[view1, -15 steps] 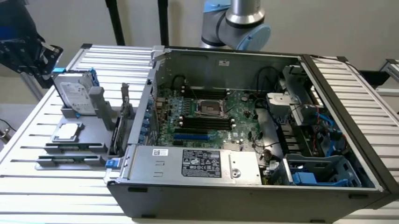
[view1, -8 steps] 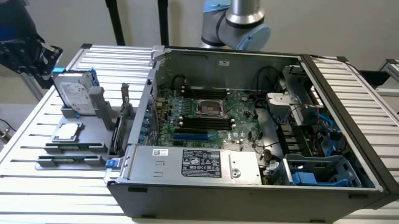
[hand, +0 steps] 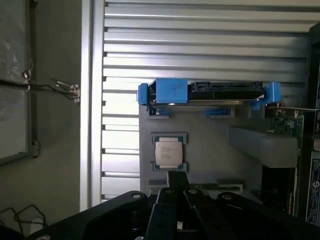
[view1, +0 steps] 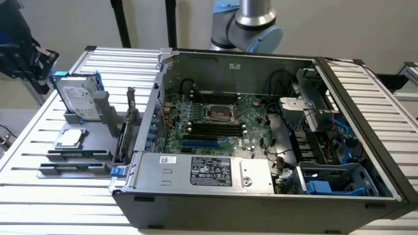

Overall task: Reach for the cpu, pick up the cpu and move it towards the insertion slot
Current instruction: 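Pick up the cpu and move it towards the insertion slot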

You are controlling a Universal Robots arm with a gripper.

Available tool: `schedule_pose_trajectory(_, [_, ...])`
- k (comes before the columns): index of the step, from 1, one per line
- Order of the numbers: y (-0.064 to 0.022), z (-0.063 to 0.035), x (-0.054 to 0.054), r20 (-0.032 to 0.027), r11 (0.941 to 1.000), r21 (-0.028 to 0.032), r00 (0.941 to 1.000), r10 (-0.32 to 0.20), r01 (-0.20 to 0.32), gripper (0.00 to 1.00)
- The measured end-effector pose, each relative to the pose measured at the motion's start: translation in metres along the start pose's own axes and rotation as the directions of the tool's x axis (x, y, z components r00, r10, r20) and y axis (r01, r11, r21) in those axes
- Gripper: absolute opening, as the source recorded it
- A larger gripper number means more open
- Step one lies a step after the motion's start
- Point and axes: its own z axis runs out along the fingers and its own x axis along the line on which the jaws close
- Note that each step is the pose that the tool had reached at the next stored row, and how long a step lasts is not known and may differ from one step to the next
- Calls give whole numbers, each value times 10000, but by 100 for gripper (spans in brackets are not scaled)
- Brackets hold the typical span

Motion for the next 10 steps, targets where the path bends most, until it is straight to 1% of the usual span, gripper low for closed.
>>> schedule_pose_trajectory(2, [18, 12, 43, -2, 10000, 9, 10000, -17, 17, 11])
schedule_pose_trajectory(5, [21, 14, 49, -1, 10000, 16, 10000, -25, 25, 12])
schedule_pose_trajectory(6, [21, 13, 49, -2, 10000, 16, 10000, -26, 26, 18])
schedule_pose_trajectory(7, [21, 13, 50, -2, 10000, 17, 10000, -25, 25, 18])
schedule_pose_trajectory(8, [21, 14, 50, -1, 10000, 16, 10000, -25, 25, 24])
schedule_pose_trajectory(9, [21, 14, 50, -2, 10000, 17, 10000, -25, 25, 24])
schedule_pose_trajectory(10, [21, 14, 50, -2, 10000, 17, 10000, -25, 25, 30])
